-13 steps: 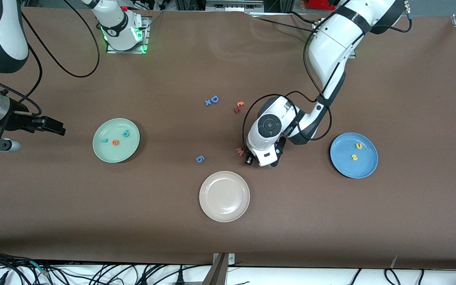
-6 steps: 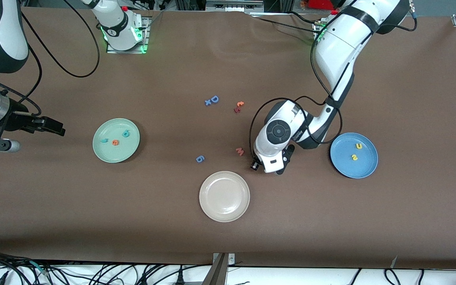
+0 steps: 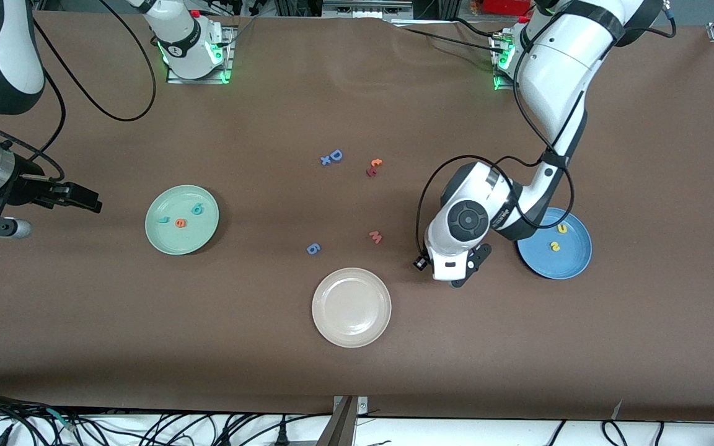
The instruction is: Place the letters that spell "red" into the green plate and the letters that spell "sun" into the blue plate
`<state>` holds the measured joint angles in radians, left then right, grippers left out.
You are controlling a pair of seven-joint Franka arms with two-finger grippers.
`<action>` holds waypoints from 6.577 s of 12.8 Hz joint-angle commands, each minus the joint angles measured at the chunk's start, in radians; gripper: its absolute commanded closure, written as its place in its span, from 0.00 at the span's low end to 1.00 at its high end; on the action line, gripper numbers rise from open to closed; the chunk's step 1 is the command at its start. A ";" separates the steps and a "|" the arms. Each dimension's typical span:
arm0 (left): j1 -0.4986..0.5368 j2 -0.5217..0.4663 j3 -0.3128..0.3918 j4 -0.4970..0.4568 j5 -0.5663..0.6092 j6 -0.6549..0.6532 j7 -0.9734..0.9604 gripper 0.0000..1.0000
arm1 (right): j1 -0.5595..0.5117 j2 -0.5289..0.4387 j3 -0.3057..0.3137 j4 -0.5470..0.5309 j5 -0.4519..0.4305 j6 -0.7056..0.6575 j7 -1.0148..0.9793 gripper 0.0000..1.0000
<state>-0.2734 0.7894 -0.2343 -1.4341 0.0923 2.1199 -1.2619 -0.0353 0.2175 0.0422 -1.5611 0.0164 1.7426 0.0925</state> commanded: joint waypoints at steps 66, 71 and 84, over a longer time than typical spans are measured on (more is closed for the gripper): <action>0.166 -0.761 0.205 -0.299 0.049 -0.368 0.978 0.00 | -0.009 0.006 0.022 -0.020 -0.046 0.038 0.061 0.00; 0.118 -0.794 0.316 -0.213 -0.066 -0.436 1.136 0.00 | -0.009 0.005 0.022 -0.027 -0.046 0.038 0.061 0.00; 0.184 -0.773 0.319 -0.213 -0.072 -0.419 1.250 0.00 | -0.009 0.000 0.019 0.009 -0.035 0.022 0.044 0.00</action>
<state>-0.0931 0.0033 0.0821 -1.6735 0.0537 1.7065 -0.0484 -0.0383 0.2290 0.0547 -1.5603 -0.0243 1.7752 0.1397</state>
